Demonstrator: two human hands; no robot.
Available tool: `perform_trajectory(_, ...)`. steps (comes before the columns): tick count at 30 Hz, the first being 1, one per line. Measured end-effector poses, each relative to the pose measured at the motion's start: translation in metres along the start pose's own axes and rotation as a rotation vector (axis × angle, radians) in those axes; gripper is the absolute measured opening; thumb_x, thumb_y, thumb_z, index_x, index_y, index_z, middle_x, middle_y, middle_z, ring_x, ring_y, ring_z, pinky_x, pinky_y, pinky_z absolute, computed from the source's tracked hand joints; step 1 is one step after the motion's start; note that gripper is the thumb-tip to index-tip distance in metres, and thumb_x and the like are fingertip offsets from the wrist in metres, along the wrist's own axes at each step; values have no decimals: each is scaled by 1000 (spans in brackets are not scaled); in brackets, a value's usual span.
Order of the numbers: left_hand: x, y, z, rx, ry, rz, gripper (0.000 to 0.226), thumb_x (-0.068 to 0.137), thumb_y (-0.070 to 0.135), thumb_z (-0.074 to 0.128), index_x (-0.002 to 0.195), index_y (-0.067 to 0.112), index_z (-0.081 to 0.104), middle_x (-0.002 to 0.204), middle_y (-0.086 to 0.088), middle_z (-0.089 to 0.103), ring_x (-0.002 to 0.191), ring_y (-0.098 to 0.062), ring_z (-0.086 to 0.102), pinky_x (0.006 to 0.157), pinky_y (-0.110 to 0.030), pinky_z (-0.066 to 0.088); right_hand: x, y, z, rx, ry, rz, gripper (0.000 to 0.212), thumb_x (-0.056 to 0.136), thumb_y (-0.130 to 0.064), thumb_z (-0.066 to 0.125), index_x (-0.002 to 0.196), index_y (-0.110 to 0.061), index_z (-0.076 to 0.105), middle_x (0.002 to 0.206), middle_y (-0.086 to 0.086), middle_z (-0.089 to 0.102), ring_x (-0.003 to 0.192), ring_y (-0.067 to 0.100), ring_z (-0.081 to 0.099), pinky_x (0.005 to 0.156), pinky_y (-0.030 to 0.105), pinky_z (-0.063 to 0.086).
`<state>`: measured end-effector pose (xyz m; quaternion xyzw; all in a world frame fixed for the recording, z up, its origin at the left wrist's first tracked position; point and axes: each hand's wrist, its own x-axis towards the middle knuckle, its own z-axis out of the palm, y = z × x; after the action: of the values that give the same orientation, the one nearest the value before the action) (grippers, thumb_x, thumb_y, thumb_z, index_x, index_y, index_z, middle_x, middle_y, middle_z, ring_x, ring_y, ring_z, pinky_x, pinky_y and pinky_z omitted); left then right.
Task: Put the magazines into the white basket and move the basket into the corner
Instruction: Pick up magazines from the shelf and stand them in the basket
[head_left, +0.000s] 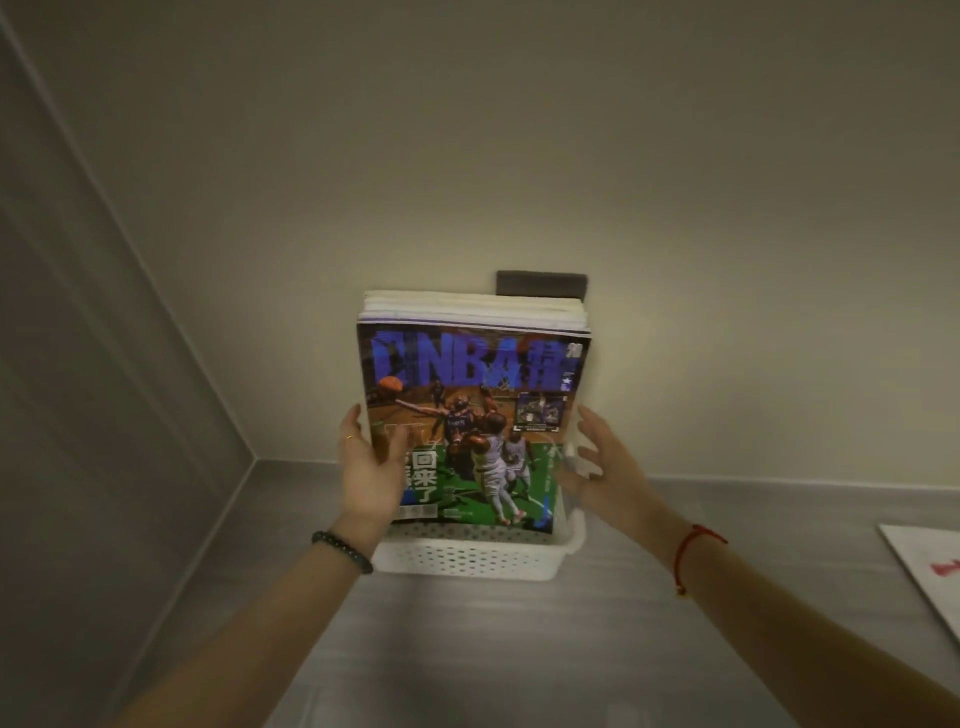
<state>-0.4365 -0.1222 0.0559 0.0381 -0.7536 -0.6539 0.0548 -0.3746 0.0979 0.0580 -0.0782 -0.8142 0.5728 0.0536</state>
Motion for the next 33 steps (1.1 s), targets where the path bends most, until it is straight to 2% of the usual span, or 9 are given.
perform_trajectory(2, -27, -1, 5, 44, 49, 93, 60, 86, 9, 56, 138, 11, 25, 140, -16, 39, 124, -26, 45, 108, -45, 36, -26, 11, -18, -12, 14, 21, 75, 78, 1, 63, 139, -21, 24, 121, -9, 36, 111, 11, 41, 86, 26, 39)
perform_trajectory(7, -109, -29, 27, 157, -92, 197, 55, 84, 7, 57, 133, 14, 33, 138, -14, 39, 121, -26, 44, 102, -44, 38, -112, 61, -91, -226, 69, 72, 65, 82, -15, 62, 136, -31, 29, 141, -7, 34, 116, 10, 41, 93, 24, 34)
perform_trajectory(14, -214, -53, 131, 63, -652, -302, 49, 87, -6, 48, 131, 13, 39, 129, -18, 51, 116, -38, 49, 82, -29, 43, -234, 125, -229, -331, 270, 301, 69, 79, -19, 66, 138, -23, 31, 140, 1, 41, 120, 18, 46, 91, 26, 41)
perform_trajectory(18, -287, -39, 215, -202, -721, -654, 41, 91, 8, 44, 130, 18, 43, 92, 0, 59, 76, -17, 51, 68, -28, 38, -287, 158, -301, -350, 334, 414, 73, 77, -17, 69, 138, -18, 30, 121, 9, 55, 114, 26, 54, 89, 31, 48)
perform_trajectory(22, -332, -25, 296, -328, -723, -792, 35, 93, 20, 40, 128, 19, 45, 110, -6, 56, 81, -17, 50, 72, -29, 40, -318, 190, -347, -446, 281, 437, 78, 76, -24, 69, 140, -24, 24, 140, 2, 42, 124, 19, 44, 95, 23, 43)
perform_trajectory(26, -349, -15, 367, -337, -717, -831, 29, 91, 37, 42, 116, 23, 46, 118, -5, 50, 101, -22, 51, 87, -34, 40, -328, 214, -374, -410, 191, 462, 85, 71, -28, 73, 139, -36, 22, 138, -3, 43, 104, 5, 52, 75, 3, 46)
perform_trajectory(28, -351, -16, 396, -372, -745, -798, 29, 91, 41, 41, 114, 24, 46, 114, 0, 56, 108, -21, 52, 93, -33, 40, -329, 224, -384, -402, 147, 455, 86, 69, -35, 73, 137, -43, 21, 143, -5, 37, 115, 10, 49, 91, 18, 48)
perform_trajectory(30, -352, -15, 418, -415, -778, -746, 36, 90, 42, 41, 115, 19, 53, 105, -1, 66, 99, -19, 61, 82, -31, 47, -329, 231, -393, -443, 88, 467, 84, 72, -39, 69, 136, -48, 16, 150, -5, 26, 134, 19, 32, 109, 40, 35)
perform_trajectory(33, -348, -14, 437, -349, -702, -631, 31, 88, 35, 50, 104, 14, 66, 102, -10, 71, 87, -23, 70, 72, -34, 55, -330, 239, -401, -570, 15, 445, 73, 81, -46, 55, 138, -48, 9, 154, -8, 15, 141, 16, 14, 115, 40, 16)
